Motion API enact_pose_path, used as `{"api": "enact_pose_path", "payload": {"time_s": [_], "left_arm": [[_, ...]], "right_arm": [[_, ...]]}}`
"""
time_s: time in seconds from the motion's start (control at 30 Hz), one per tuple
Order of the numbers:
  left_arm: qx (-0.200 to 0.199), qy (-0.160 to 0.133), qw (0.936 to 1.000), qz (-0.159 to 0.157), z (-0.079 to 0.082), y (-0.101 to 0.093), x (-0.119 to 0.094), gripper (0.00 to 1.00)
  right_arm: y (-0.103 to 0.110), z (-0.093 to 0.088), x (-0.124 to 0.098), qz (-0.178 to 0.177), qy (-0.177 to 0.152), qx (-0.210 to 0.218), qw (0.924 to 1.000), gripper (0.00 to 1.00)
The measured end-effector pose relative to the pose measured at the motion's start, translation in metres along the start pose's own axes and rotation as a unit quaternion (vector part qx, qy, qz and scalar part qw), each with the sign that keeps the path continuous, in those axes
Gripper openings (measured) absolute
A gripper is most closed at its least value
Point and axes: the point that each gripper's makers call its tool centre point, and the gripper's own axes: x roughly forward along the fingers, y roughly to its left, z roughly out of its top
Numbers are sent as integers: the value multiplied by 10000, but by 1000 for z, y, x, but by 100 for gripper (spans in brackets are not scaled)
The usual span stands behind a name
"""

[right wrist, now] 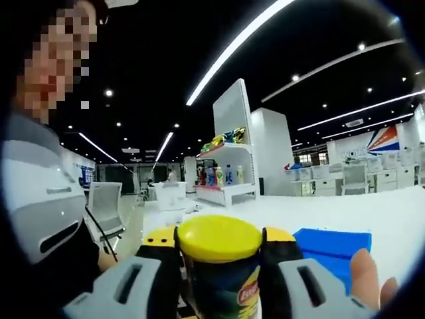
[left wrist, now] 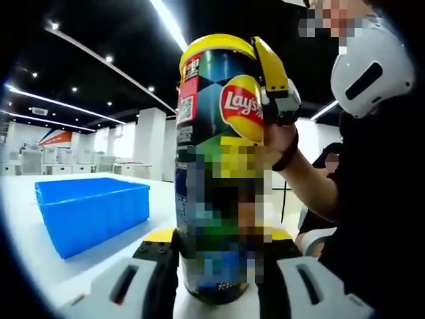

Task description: Open the lid of the chip container on the table, take out the chips, place them into the box in front of the container, and close the lid

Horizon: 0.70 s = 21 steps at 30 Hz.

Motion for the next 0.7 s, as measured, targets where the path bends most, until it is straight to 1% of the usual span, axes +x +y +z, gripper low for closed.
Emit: {"api": "enact_pose_path", "payload": {"time_s": [0.2, 0.53, 0.57, 0.6, 0.63, 0.67, 0.7], "left_arm": [[-49, -5, 10000, -38, 0, 0, 1, 46], [-46, -2, 10000, -73, 0, -1, 0, 46], [-41, -1, 10000, -74, -1, -1, 0, 46], [-37, 8, 10000, -92, -1, -2, 0, 46], [100, 44, 9998, -160, -2, -4, 0, 46], [201, 44, 9996, -173, -3, -6, 1, 46], [105, 27, 9999, -134, -2, -5, 1, 46]], "right_arm": [[0, 0, -2, -25, -20, -45, 10000, 40], [-1, 3, -4, -13, -108, 143, 9998, 41], [-1, 6, -5, 2, -210, 120, 9997, 41], [1, 18, -5, 69, -539, 178, 9984, 41], [3, 31, -10, 159, -833, 375, 9957, 41], [2, 34, -12, 199, -843, 419, 9954, 41], [0, 31, -12, 115, -629, 311, 9975, 41]]}}
